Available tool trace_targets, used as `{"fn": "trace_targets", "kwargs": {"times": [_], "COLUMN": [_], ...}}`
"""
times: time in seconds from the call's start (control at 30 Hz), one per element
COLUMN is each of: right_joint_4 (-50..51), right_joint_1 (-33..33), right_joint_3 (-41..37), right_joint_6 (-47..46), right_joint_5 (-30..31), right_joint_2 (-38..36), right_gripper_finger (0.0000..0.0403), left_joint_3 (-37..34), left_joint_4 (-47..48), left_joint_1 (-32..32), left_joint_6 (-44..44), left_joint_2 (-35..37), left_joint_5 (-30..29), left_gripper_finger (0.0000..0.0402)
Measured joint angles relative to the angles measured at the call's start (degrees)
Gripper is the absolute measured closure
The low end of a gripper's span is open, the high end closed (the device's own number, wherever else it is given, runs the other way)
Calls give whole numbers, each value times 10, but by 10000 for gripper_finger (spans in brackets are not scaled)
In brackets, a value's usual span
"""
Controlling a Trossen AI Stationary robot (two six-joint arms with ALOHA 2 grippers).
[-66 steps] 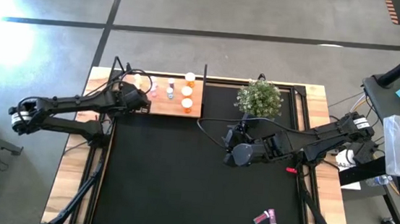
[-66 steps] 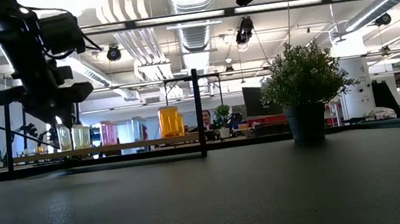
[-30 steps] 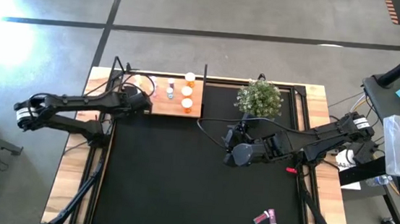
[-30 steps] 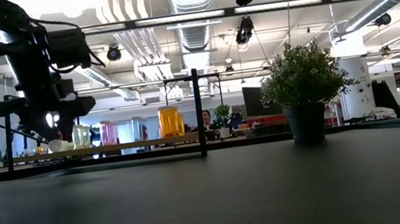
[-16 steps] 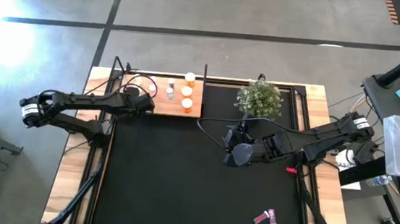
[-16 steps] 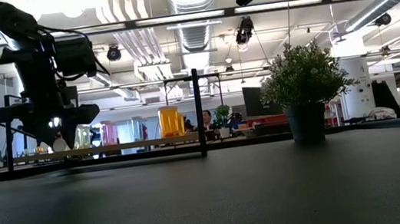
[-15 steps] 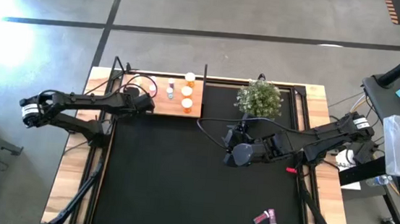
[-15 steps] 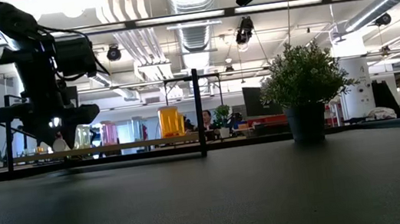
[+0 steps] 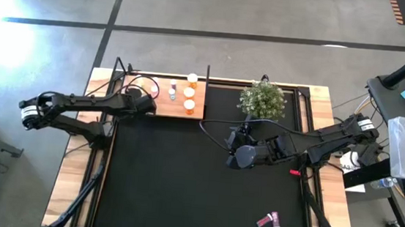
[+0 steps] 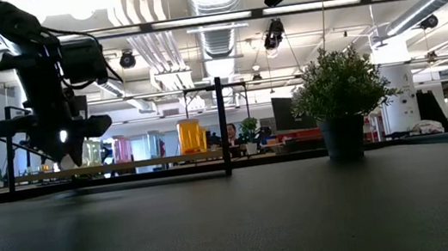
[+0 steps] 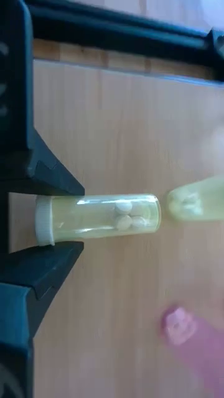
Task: Pick and place medicine bottles onto shelf by color
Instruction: Put the yellow medicine bottle on the shelf aligned with the other yellow medicine bottles
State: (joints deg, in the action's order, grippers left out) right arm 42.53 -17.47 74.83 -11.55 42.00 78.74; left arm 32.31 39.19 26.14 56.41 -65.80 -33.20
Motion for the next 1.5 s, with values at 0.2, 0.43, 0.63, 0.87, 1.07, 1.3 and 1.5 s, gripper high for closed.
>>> {"fn": "trace_targets", "kwargs": {"times": [0.2,0.43,0.63,0.87,1.07,1.3,1.5], "right_joint_4": [0,0,0,0,0,0,-4], "right_joint_1": [0,0,0,0,0,0,0], "right_joint_3": [0,0,0,0,0,0,0], "right_joint_6": [0,0,0,0,0,0,11], "right_joint_5": [0,0,0,0,0,0,0], "right_joint_2": [0,0,0,0,0,0,0], "right_gripper_finger": [199,200,199,200,199,200,199], "left_joint_3": [9,22,22,24,24,24,24], "left_joint_4": [9,24,25,17,-37,-232,-370], "left_joint_1": [-12,-38,-85,-143,-204,-280,-332], "left_joint_6": [-16,-60,-73,-48,-33,-28,-31], "left_joint_2": [25,60,84,93,91,88,84], "left_joint_5": [50,148,287,433,435,439,439], "left_gripper_finger": [306,306,305,305,305,305,305]}}
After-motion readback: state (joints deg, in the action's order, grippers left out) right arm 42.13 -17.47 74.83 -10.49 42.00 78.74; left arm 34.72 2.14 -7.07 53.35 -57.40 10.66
